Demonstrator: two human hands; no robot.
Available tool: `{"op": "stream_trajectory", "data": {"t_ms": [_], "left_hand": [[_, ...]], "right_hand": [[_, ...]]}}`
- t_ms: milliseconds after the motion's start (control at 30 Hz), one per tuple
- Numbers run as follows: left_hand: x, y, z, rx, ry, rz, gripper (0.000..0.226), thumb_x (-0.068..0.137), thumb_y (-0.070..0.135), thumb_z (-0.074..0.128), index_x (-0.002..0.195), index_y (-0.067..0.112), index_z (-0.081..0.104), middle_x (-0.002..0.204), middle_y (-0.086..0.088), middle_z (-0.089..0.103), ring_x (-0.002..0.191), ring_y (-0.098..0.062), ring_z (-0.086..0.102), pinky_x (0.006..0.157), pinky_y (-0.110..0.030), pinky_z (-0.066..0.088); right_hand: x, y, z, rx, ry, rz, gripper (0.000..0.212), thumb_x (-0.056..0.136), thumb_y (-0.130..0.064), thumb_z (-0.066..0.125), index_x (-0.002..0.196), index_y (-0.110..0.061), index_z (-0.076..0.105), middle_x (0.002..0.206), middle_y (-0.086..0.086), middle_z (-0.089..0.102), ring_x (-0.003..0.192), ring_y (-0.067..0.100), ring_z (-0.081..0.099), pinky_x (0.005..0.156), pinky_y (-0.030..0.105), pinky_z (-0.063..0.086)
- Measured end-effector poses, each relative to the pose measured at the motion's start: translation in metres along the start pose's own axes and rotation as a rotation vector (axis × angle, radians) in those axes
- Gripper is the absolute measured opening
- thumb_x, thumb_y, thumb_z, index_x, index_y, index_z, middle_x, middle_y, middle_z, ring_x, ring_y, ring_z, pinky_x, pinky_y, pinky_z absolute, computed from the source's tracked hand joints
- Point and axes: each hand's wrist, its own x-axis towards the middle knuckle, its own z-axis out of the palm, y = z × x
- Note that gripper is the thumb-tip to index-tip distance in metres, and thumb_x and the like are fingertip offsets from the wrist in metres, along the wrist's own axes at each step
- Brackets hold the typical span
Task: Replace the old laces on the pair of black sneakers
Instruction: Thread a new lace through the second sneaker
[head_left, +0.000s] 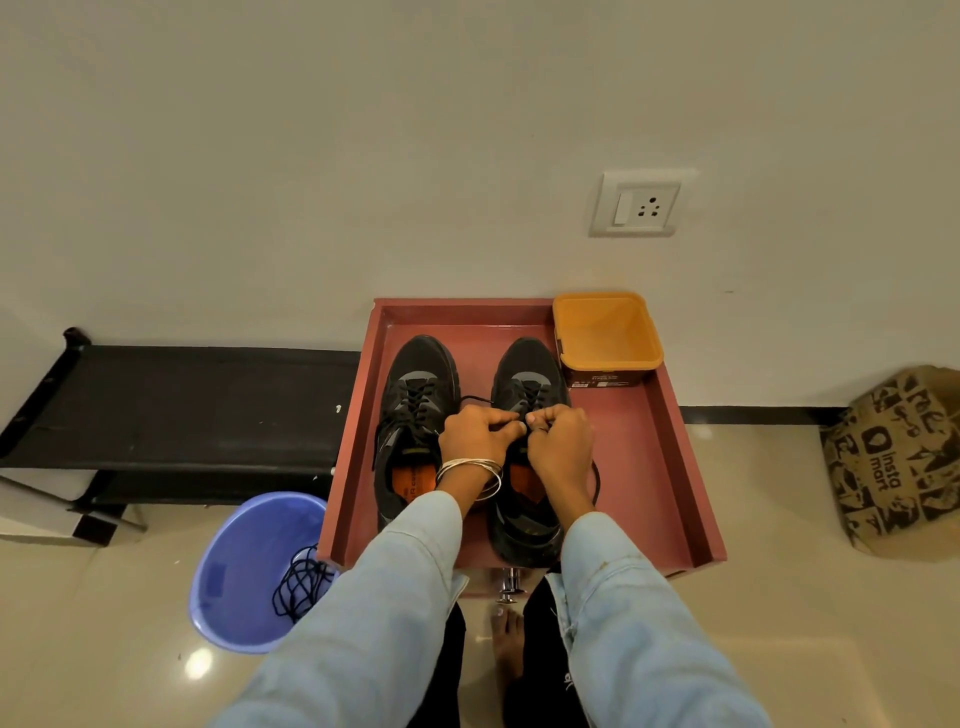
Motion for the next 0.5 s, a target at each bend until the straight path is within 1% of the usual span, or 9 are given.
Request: {"op": "stream_trajectory", "data": {"t_ms": [67,133,200,300,400,500], "left_hand": [[0.001,0.0,-0.001,0.007,-0.008,0.015,0.024,0.083,0.036,0.068,0.105,0.025,0.073,0.103,0.002,0.072,0.1,-0.016,0.064,0.09,-0.031,0.049],[0.001,-0.001,-0.001,0.004,-0.023,0.024,0.024,0.086,0.038,0.065,0.104,0.024,0.073,0.101,0.0,0.073,0.098,-0.019,0.064,0.089,-0.032,0.05],[0.001,-0.002,-0.001,0.015,-0.03,0.015,0.024,0.089,0.039,0.061,0.104,0.024,0.073,0.099,-0.002,0.073,0.096,-0.021,0.065,0.087,-0.032,0.05],[0.003,-0.001,0.0,0.038,-0.019,-0.01,0.025,0.09,0.039,0.059,0.106,0.025,0.072,0.102,-0.005,0.072,0.097,-0.025,0.064,0.085,-0.033,0.049],[0.005,-0.001,0.001,0.067,-0.016,-0.029,0.025,0.092,0.038,0.056,0.109,0.028,0.071,0.106,-0.005,0.07,0.1,-0.026,0.062,0.084,-0.034,0.049],[0.007,-0.002,0.001,0.046,-0.022,-0.036,0.021,0.09,0.035,0.061,0.107,0.03,0.071,0.103,-0.001,0.071,0.098,-0.022,0.063,0.085,-0.032,0.051]], "right_hand": [[0.0,-0.001,0.0,0.057,0.0,0.018,0.013,0.088,-0.019,0.064,0.076,-0.021,0.067,0.097,0.005,0.064,0.101,0.024,0.057,0.081,0.045,0.052],[0.0,-0.001,-0.003,0.196,-0.03,0.092,0.023,0.086,-0.018,0.067,0.066,-0.028,0.063,0.085,-0.001,0.069,0.09,0.02,0.065,0.079,0.046,0.055],[0.0,-0.001,-0.006,0.331,-0.073,0.175,0.024,0.085,-0.016,0.069,0.063,-0.027,0.065,0.077,-0.003,0.071,0.082,0.016,0.068,0.081,0.046,0.055],[0.001,-0.002,-0.009,0.433,-0.112,0.244,0.025,0.083,-0.009,0.071,0.064,-0.025,0.068,0.075,-0.001,0.071,0.083,0.017,0.069,0.083,0.04,0.056],[0.005,-0.004,-0.014,0.526,-0.16,0.308,0.024,0.083,0.001,0.069,0.066,-0.016,0.068,0.074,0.005,0.069,0.083,0.018,0.067,0.077,0.03,0.055],[0.011,-0.005,-0.015,0.518,-0.177,0.363,0.023,0.08,0.004,0.071,0.064,-0.012,0.068,0.072,0.008,0.069,0.077,0.018,0.066,0.07,0.026,0.054]]}}
